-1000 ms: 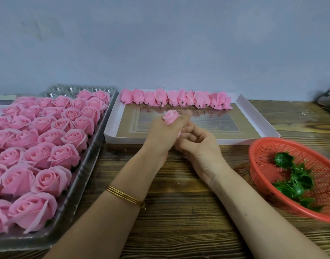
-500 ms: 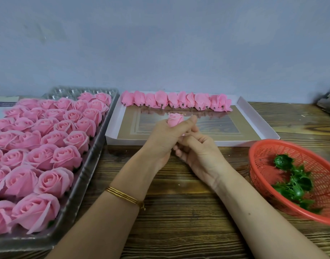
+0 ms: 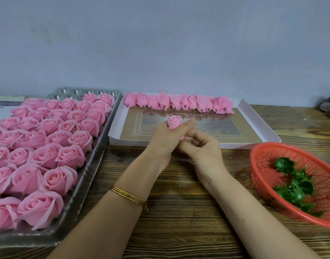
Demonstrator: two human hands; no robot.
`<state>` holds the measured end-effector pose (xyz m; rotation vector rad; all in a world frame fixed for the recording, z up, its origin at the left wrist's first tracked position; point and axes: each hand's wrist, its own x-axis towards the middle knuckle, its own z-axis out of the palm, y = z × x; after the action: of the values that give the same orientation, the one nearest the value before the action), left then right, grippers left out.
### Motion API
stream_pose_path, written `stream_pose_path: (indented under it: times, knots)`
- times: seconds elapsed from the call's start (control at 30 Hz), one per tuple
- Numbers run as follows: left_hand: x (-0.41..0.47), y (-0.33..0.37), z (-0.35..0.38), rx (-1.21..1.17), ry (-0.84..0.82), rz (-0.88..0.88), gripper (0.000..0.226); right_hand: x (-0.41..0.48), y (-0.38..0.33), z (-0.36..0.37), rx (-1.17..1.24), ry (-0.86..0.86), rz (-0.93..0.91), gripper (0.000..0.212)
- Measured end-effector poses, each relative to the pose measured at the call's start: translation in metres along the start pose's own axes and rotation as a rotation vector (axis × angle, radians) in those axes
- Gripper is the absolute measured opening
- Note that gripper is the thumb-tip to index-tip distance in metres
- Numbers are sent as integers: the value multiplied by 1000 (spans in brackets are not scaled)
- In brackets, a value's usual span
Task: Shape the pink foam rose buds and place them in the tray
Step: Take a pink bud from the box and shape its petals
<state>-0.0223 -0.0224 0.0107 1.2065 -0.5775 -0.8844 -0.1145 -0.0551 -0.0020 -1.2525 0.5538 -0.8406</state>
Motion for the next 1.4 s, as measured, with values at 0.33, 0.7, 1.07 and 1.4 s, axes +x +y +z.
stream_pose_path:
  times: [0.33, 0.7, 1.07, 1.4]
  knots:
    - [-6, 7, -1, 130, -134, -22, 24, 5, -5, -5, 288, -175, 228, 10]
    - [-4, 1, 1, 36, -57, -20, 22, 6, -3, -7, 326, -177, 245, 28]
    - [-7, 6, 0, 63, -83, -24, 24, 4, -6, -7, 334, -166, 251, 8]
    - [-4, 5, -1, 0, -54, -9, 37, 4, -3, -4, 315, -145, 240, 10]
